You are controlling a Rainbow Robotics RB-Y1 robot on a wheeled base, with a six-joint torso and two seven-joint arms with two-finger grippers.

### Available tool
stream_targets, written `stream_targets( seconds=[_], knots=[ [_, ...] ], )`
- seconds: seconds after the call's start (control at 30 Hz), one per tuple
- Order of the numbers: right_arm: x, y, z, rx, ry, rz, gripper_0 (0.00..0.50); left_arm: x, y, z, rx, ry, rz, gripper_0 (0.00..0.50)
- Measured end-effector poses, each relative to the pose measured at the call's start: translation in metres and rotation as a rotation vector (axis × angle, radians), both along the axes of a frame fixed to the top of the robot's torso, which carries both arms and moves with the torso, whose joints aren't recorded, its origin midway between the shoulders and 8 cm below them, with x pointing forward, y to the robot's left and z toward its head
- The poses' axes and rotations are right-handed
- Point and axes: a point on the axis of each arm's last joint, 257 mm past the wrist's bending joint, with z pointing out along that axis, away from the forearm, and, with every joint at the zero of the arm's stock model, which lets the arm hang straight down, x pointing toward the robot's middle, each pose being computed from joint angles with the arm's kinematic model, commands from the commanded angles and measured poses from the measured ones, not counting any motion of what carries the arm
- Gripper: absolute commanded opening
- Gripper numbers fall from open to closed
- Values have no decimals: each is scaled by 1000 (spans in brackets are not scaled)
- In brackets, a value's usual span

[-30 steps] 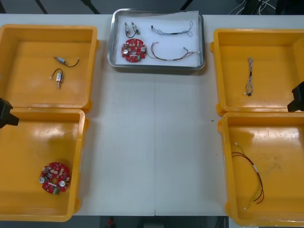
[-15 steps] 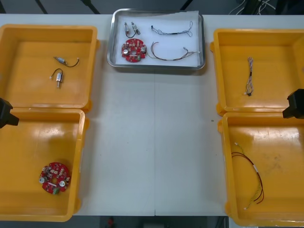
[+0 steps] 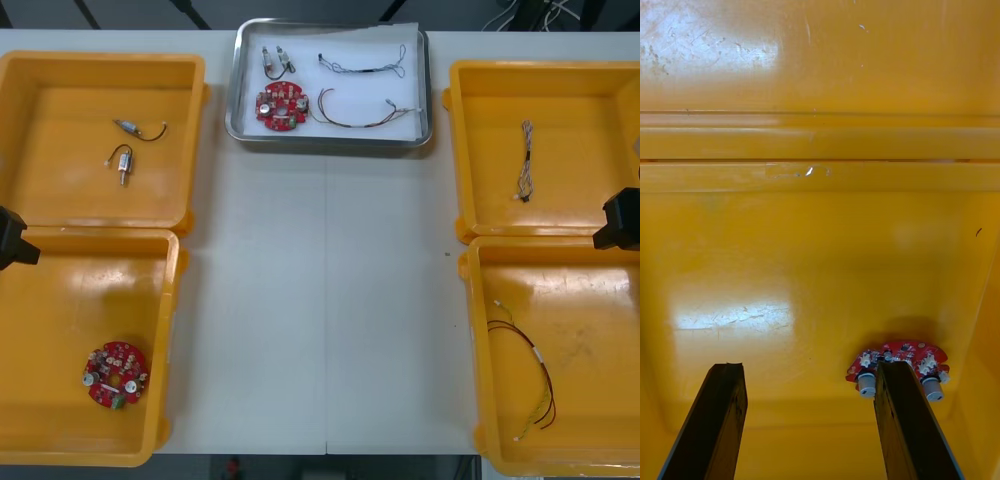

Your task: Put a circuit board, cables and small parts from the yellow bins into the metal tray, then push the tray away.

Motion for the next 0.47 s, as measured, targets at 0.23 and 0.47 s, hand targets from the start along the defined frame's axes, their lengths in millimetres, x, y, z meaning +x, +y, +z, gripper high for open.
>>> stream_targets(
  seconds=[0.23,0.47],
  knots=[
    [0,0,0,0,0,0,500,0,0,0,0,0,0,500],
    [0,0,0,0,0,0,500,0,0,0,0,0,0,500]
  ],
)
